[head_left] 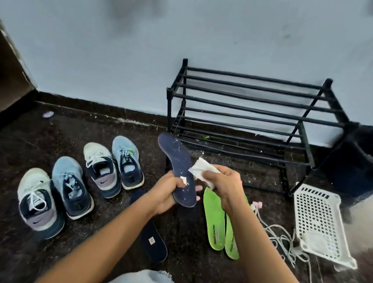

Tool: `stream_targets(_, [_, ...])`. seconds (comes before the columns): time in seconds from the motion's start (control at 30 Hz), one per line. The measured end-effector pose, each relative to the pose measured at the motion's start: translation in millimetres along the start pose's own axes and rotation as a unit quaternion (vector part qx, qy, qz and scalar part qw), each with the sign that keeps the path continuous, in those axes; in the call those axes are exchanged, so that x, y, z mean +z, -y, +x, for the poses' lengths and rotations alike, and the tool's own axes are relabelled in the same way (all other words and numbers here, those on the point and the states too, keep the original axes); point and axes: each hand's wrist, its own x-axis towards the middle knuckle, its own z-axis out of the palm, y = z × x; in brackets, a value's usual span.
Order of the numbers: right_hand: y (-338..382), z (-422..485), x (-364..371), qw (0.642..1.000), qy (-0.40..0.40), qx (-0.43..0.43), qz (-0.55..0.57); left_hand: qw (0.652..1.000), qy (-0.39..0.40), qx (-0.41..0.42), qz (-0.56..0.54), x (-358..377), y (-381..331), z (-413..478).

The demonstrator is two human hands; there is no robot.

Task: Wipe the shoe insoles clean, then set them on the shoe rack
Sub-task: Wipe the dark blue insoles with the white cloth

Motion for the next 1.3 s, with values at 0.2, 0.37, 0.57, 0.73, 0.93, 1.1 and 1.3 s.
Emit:
stream_targets(0.2, [86, -57, -20, 0.919, -0.057, -0.306, -0.24, 0.996, 0.022, 0.022, -0.087, 49, -59, -50])
stream_targets(0.37, [116, -93, -27, 0.792, -0.091, -0.464, -0.387, 0.994, 0.031, 0.085, -0.067, 97, -95, -89])
stream_targets(0.57, [123, -127, -43, 0.774, -0.057, -0.554, -0.303, 0.993, 0.041, 0.092, -0.058, 137, -117, -128])
stream_targets(0.73, [127, -144, -62, 0.752, -0.188, -0.601, -0.195, 0.986, 0.07, 0.11, -0.105, 151, -103, -144])
stream_targets(0.93, [101, -144, -49, 0.726, -0.1, -0.614, -0.291, 0.977, 0.106, 0.119, -0.141, 147, -88, -143])
stream_targets(1.1, [100, -145, -38, 0.756, -0.088, -0.588, -0.275, 0.974, 0.107, 0.136, -0.145, 148, -98, -136])
stream_targets(1.3, [112, -146, -33, 0.785, -0.144, -0.553, -0.238, 0.976, 0.104, 0.141, -0.132, 155, -97, -133])
